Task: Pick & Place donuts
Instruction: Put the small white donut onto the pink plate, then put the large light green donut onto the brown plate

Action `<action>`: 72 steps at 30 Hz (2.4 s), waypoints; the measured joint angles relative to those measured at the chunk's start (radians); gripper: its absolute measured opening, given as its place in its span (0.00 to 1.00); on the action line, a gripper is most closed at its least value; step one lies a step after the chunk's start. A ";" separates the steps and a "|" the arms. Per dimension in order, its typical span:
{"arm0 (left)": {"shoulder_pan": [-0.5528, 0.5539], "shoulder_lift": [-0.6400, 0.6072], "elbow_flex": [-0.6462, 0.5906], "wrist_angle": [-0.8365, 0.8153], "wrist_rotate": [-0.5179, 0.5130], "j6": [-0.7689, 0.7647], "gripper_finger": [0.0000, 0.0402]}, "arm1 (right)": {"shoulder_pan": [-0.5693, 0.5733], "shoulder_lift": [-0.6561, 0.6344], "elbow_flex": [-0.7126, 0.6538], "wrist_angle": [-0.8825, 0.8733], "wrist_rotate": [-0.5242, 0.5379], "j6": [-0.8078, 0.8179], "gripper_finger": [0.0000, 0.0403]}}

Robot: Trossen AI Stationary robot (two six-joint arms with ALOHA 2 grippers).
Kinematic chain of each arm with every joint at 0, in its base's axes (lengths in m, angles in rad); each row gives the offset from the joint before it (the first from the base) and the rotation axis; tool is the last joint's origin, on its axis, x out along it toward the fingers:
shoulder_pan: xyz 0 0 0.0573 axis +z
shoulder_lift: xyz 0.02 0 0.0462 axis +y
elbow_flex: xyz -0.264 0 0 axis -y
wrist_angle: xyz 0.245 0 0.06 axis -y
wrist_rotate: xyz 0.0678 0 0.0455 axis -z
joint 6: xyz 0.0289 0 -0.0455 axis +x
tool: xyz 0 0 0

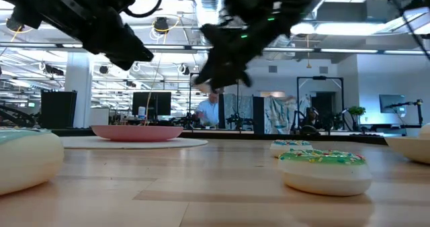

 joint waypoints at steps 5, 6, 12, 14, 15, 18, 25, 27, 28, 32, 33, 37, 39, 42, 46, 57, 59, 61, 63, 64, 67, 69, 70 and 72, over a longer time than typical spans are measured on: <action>-0.022 -0.036 0.000 -0.040 0.080 -0.019 0.00 | -0.018 0.208 0.277 -0.122 -0.054 -0.103 0.35; -0.030 -0.039 0.000 -0.040 0.079 -0.017 0.00 | -0.020 0.244 0.329 -0.141 -0.063 -0.119 0.35; -0.065 -0.067 0.000 -0.068 0.078 0.020 0.00 | -0.015 0.439 0.568 -0.268 -0.094 -0.229 0.36; -0.070 -0.083 0.000 -0.091 0.076 0.018 0.00 | -0.014 0.483 0.623 -0.309 -0.095 -0.231 0.36; -0.072 -0.088 0.000 -0.099 0.076 0.010 0.00 | -0.015 0.505 0.649 -0.317 -0.095 -0.232 0.36; -0.072 -0.102 0.000 -0.119 0.075 -0.006 0.00 | -0.017 0.558 0.699 -0.358 -0.095 -0.233 0.36; -0.072 -0.101 -0.001 -0.140 0.070 -0.011 0.00 | -0.016 0.593 0.733 -0.358 -0.095 -0.232 0.41; -0.072 -0.101 -0.001 -0.138 0.070 -0.010 0.00 | -0.019 0.595 0.733 -0.361 -0.095 -0.231 0.44; -0.072 -0.101 -0.001 -0.138 0.070 -0.006 0.00 | -0.020 0.595 0.733 -0.362 -0.095 -0.230 0.45; -0.071 -0.101 -0.001 -0.141 0.069 -0.006 0.00 | -0.023 0.595 0.733 -0.360 -0.095 -0.230 0.52; -0.071 -0.101 -0.001 -0.142 0.069 -0.006 0.00 | -0.024 0.595 0.733 -0.361 -0.095 -0.230 0.54; -0.071 -0.101 -0.001 -0.143 0.069 -0.006 0.00 | -0.029 0.592 0.732 -0.364 -0.095 -0.230 0.59; -0.071 -0.101 -0.001 -0.143 0.069 -0.006 0.00 | -0.029 0.586 0.731 -0.369 -0.095 -0.230 0.60; -0.071 -0.101 -0.001 -0.143 0.047 -0.006 0.00 | -0.029 0.566 0.731 -0.394 -0.095 -0.245 0.60; -0.071 -0.101 -0.001 -0.143 0.035 -0.005 0.00 | -0.030 0.517 0.731 -0.492 -0.101 -0.282 0.60; -0.071 -0.101 -0.001 -0.142 0.014 -0.005 0.00 | -0.018 0.321 0.585 -0.817 -0.231 -0.338 0.57; -0.071 -0.101 -0.001 -0.140 -0.003 -0.006 0.00 | -0.006 0.245 0.465 -0.773 -0.237 -0.331 0.56; -0.071 -0.100 -0.001 -0.138 -0.022 -0.006 0.00 | 0.007 0.159 0.326 -0.708 -0.240 -0.300 0.56; -0.071 -0.100 -0.001 -0.122 -0.046 -0.007 0.00 | 0.020 0.068 0.177 -0.646 -0.239 -0.251 0.56; -0.071 -0.100 -0.001 -0.113 -0.059 -0.008 0.00 | 0.028 0.020 0.106 -0.613 -0.231 -0.221 0.56; -0.071 -0.098 -0.001 -0.104 -0.103 -0.015 0.00 | 0.052 -0.141 -0.094 -0.519 -0.205 -0.147 0.55; -0.072 -0.098 -0.002 -0.077 -0.178 -0.045 0.00 | 0.071 -0.246 -0.213 -0.465 -0.179 -0.113 0.55; -0.071 -0.098 -0.002 -0.059 -0.217 -0.058 0.00 | 0.081 -0.298 -0.270 -0.444 -0.159 -0.094 0.55; -0.070 -0.097 -0.002 -0.022 -0.254 -0.066 0.00 | 0.100 -0.406 -0.386 -0.378 -0.124 -0.061 0.55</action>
